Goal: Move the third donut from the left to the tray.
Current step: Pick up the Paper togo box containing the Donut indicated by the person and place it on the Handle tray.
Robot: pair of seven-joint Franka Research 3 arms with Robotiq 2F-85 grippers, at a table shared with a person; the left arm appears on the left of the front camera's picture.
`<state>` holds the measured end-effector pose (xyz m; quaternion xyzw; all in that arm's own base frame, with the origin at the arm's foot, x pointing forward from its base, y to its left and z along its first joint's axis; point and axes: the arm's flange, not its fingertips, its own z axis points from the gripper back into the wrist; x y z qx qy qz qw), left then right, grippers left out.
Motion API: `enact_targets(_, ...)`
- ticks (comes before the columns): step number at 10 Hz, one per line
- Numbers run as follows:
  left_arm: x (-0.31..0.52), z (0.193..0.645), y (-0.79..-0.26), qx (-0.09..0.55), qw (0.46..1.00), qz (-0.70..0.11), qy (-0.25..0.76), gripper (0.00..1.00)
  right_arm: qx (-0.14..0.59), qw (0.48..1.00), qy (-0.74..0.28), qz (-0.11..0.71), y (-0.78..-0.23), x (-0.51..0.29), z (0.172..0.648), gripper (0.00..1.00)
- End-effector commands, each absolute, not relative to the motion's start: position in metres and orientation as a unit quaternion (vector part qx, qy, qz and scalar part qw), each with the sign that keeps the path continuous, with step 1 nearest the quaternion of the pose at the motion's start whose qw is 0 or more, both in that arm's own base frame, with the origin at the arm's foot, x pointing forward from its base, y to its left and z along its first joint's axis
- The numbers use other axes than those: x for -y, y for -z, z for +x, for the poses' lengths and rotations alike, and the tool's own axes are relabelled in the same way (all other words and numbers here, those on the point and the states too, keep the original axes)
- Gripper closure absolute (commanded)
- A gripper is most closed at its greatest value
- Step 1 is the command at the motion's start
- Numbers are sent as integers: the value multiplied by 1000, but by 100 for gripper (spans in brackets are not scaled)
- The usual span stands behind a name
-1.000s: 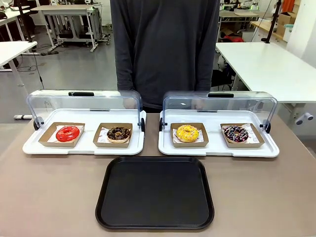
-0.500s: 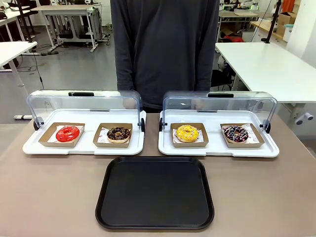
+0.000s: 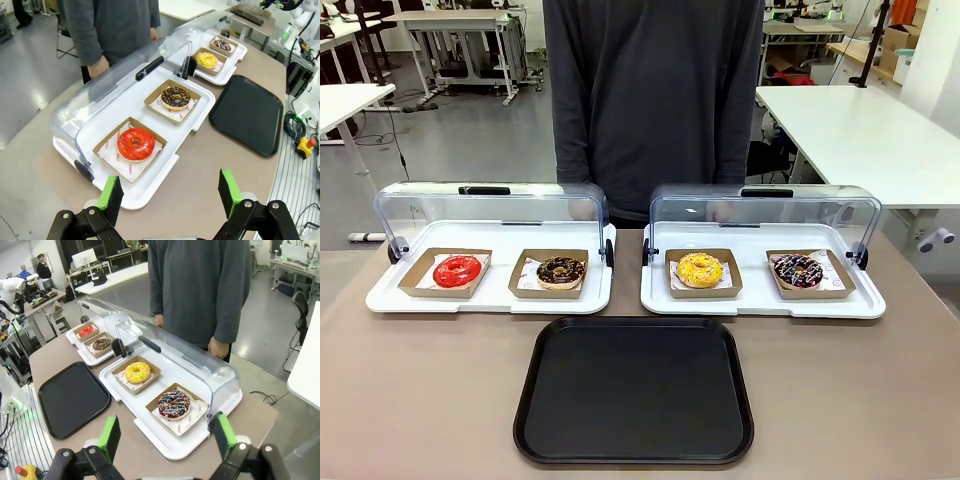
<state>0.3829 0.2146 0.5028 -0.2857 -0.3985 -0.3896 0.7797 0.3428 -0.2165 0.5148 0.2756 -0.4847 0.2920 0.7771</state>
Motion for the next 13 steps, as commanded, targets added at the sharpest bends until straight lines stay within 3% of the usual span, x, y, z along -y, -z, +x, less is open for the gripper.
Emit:
enact_targets(1, -216, 385, -502, 396, 781, -286, 388, 0, 485, 776, -295, 276, -515, 216, 343, 0)
enact_targets(13, -216, 385, -502, 396, 781, -286, 388, 0, 485, 776, -295, 276, -515, 216, 343, 0)
